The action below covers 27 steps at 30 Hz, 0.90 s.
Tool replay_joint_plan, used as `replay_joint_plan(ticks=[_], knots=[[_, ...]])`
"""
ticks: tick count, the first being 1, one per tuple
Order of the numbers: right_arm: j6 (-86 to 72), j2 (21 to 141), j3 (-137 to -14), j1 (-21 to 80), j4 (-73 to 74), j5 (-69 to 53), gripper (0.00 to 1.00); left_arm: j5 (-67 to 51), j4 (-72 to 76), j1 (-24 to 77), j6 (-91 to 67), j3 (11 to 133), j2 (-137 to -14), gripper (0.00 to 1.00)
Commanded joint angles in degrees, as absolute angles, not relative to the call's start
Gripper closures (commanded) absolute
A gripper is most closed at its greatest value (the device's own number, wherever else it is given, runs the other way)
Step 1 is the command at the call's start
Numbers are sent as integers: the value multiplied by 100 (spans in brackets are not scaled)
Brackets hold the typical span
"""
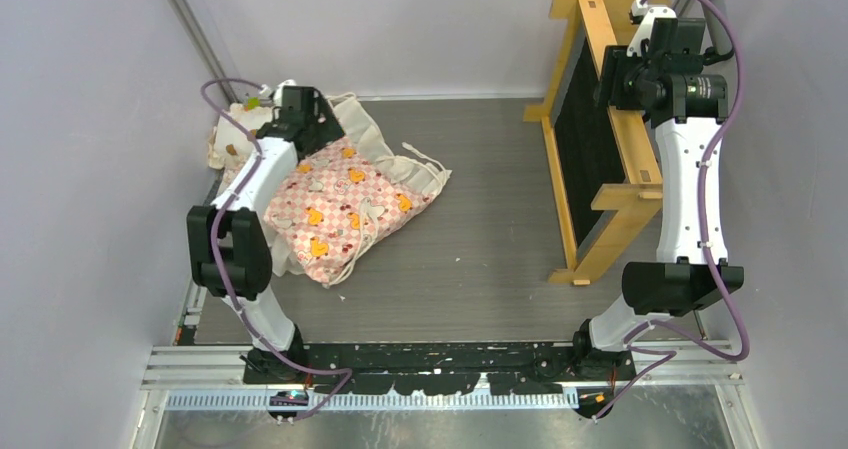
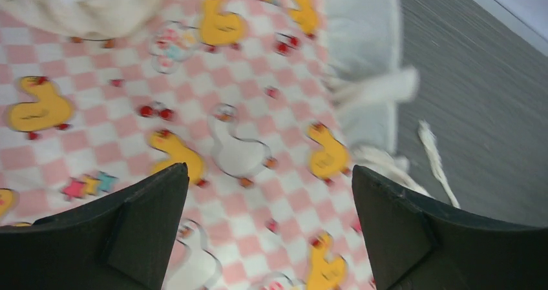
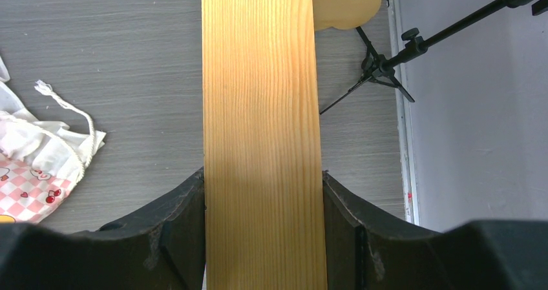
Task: Set up the pet bed
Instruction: Place the pillow at the corner of the board, then pick up the mattress at the center of the board.
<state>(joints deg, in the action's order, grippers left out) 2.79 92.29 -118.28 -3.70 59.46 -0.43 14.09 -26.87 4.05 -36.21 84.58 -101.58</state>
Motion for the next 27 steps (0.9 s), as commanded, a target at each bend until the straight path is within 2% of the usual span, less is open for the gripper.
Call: replay_joint_plan(ticks=[1, 6, 13, 19, 24, 27], knots=[[18, 9159, -11555, -325, 6164, -197, 99, 1355, -2690, 1525, -2882, 8507, -9676, 0], [9, 9121, -11338, -325, 6081, -191, 99, 2253, -3617, 2585, -2473, 9305, -10498, 0], [9, 9093, -11284, -325, 6078, -178, 99, 3050, -4247, 3391, -2589, 9796, -11309, 0], [13, 9102, -11240, -330, 6076, -185, 99, 3423, -4755, 3577, -2891, 9977, -11712, 0], [9, 9099, -11216, -325, 6075, -174, 99, 3487, -4794, 3583, -3154, 9619, -11614, 0], [8, 9108, -11232, -325, 6079, -170, 99, 3510, -4699, 3584, -3185, 9412, -11503, 11]])
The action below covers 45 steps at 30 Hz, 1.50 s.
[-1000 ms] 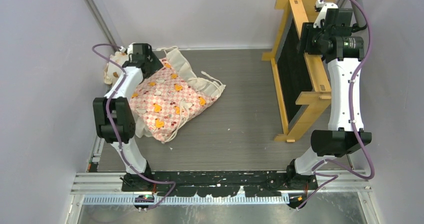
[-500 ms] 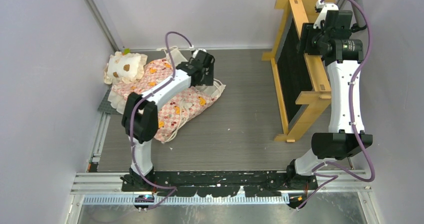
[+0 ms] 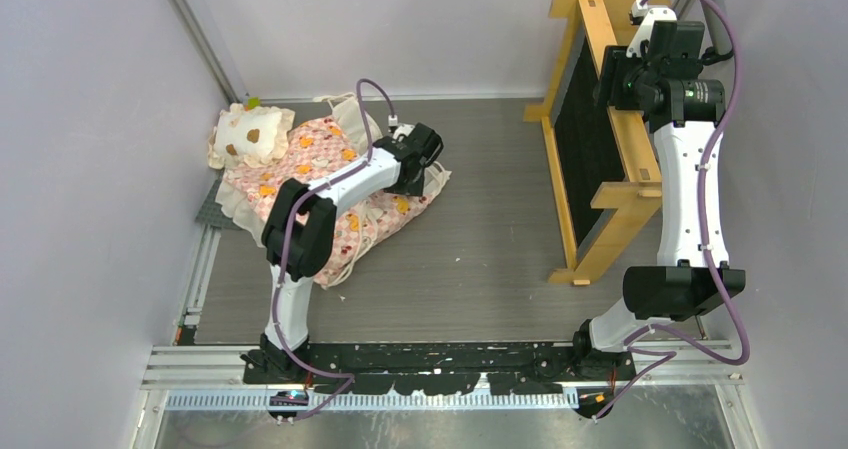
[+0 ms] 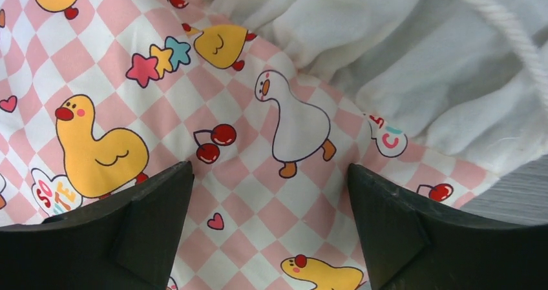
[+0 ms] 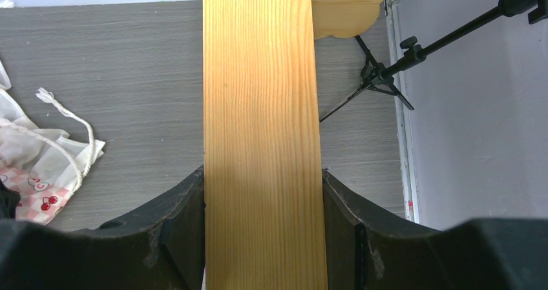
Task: Set up the pet bed
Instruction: Pick up the mattress at the center of the board.
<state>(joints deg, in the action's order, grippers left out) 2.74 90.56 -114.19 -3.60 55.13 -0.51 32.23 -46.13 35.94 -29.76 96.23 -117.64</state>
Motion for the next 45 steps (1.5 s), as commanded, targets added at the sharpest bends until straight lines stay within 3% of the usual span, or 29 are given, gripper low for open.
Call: replay_joint_plan(ticks=[1, 7, 9, 15, 20, 29, 40, 45], knots=[[6, 9107, -11238, -325, 6074, -182, 99, 3519, -4685, 3582, -3182, 9375, -11486, 19], [9, 9075, -11239, -325, 6076, -184, 99, 3801, -4776, 3577, -3182, 9274, -11305, 82], [-167, 9079, -11255, -317, 6090, -176, 99, 3955, -4901, 3554, -3178, 9283, -11163, 99], [-332, 9281, -11634, -24, 6292, 285, 99, 3505, -5047, 2929, -3151, 9032, -9874, 100], [-296, 9426, -11821, 934, 6296, 1188, 99, 2841, -4967, 2214, -3117, 8505, -8494, 100], [-31, 9947, -11876, 2306, 6248, 3201, 99, 2751, -5299, 1351, -3056, 7823, -6669, 100], [250, 10853, -12081, 3752, 6033, 4551, 99, 2540, -5620, -160, -3073, 7814, -5665, 100], [298, 11437, -12425, 4279, 6076, 5035, 99, 2898, -5774, -233, -2852, 8165, -5476, 100]])
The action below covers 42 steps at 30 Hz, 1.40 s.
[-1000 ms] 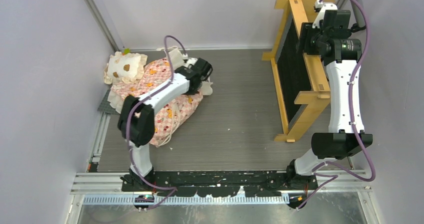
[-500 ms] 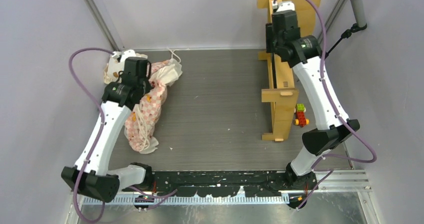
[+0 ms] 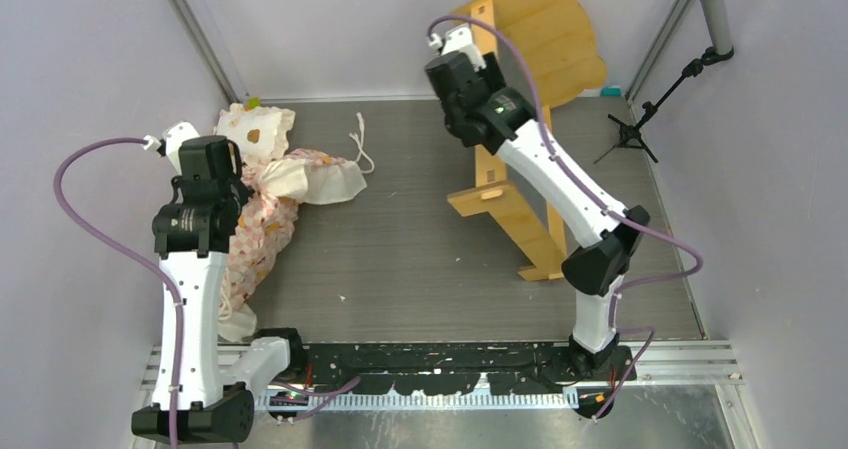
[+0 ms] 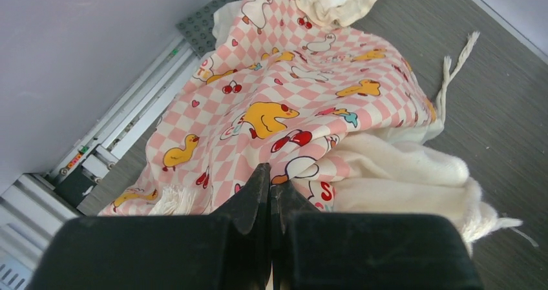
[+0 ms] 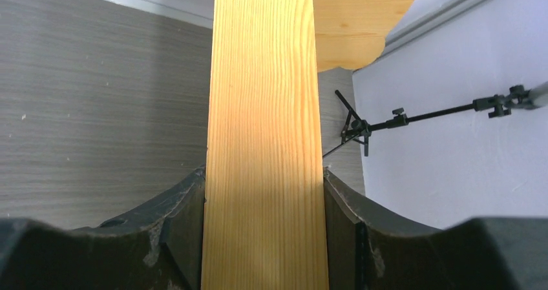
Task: Set up the pet bed
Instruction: Pick up the mattress at the center of the board.
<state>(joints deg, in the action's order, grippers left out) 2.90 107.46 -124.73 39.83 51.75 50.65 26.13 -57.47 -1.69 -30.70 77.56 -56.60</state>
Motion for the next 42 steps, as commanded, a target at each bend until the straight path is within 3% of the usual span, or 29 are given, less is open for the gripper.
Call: replay_joint_plan(ticks=[1, 8, 23, 33, 42], knots=[[303, 11598, -12492, 4343, 6099, 5126, 99, 2945, -5796, -237, -2816, 8213, -5440, 100], [363, 12449, -13011, 4702, 6502, 6108, 99, 2988, -5820, -233, -2832, 8116, -5234, 100], [404, 13698, -12799, 5237, 5959, 7108, 99, 3315, -5897, -231, -2874, 7859, -4765, 100], [374, 14570, -13003, 5397, 5704, 7233, 99, 4287, -6257, -228, -3079, 7943, -4333, 100], [335, 15078, -13212, 5499, 5704, 7096, 98, 4395, -6158, -211, -3036, 7705, -4076, 100]])
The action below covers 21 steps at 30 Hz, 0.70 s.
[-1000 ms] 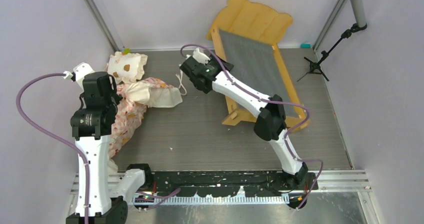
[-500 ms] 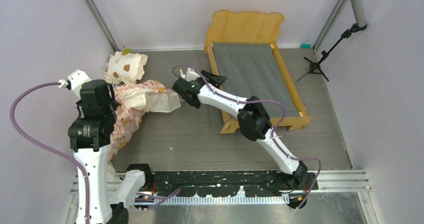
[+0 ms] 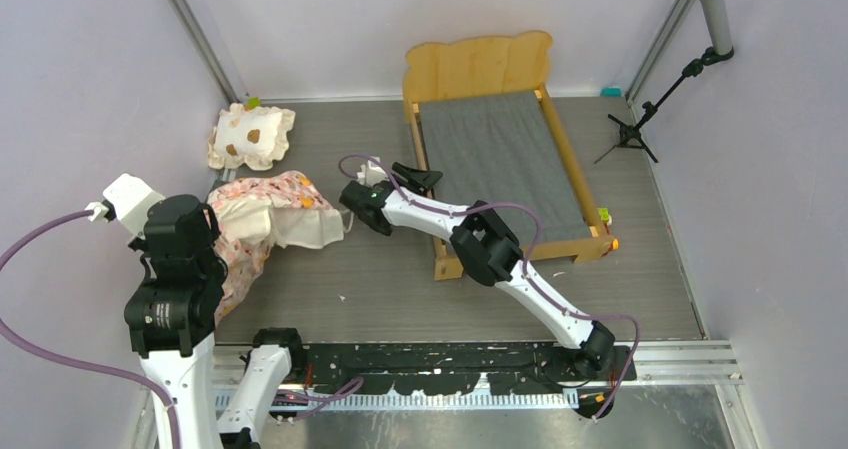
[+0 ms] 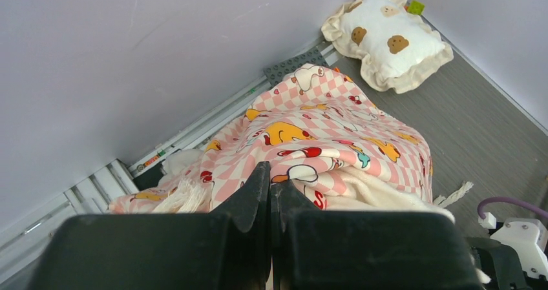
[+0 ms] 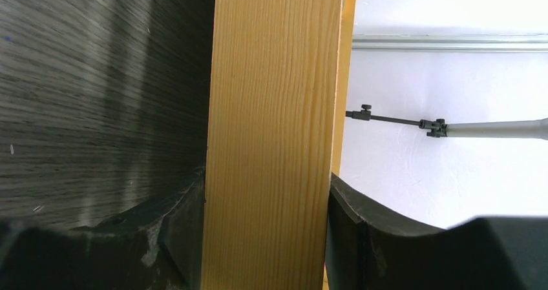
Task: Set up the pet bed
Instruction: Pick up the mattress at the center of the board.
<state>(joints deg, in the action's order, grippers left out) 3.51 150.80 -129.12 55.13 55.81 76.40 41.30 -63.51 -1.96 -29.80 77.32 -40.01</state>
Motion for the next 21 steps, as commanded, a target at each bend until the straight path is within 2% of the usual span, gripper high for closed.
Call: replay_joint_plan(ticks=[1, 3, 7, 9, 13, 21], knots=[[299, 15077, -13233, 5504, 5723, 7057, 94, 4399, -6149, -207, -3032, 7714, -4078, 100], [174, 15046, -13327, 5512, 5825, 6933, 82, 4438, -6139, -197, -3024, 7717, -4099, 100], [8, 14753, -13416, 5539, 5904, 6497, 45, 4482, -6128, -193, -2984, 7738, -4137, 100], [-194, 14587, -13408, 5560, 5898, 6266, 35, 4479, -6118, -192, -2976, 7735, -4140, 100], [-275, 14302, -13271, 5607, 5818, 5893, 24, 4472, -6098, -193, -2955, 7738, -4170, 100], [-769, 13348, -12976, 5692, 5524, 4643, 20, 4461, -6079, -188, -2899, 7889, -4297, 100]])
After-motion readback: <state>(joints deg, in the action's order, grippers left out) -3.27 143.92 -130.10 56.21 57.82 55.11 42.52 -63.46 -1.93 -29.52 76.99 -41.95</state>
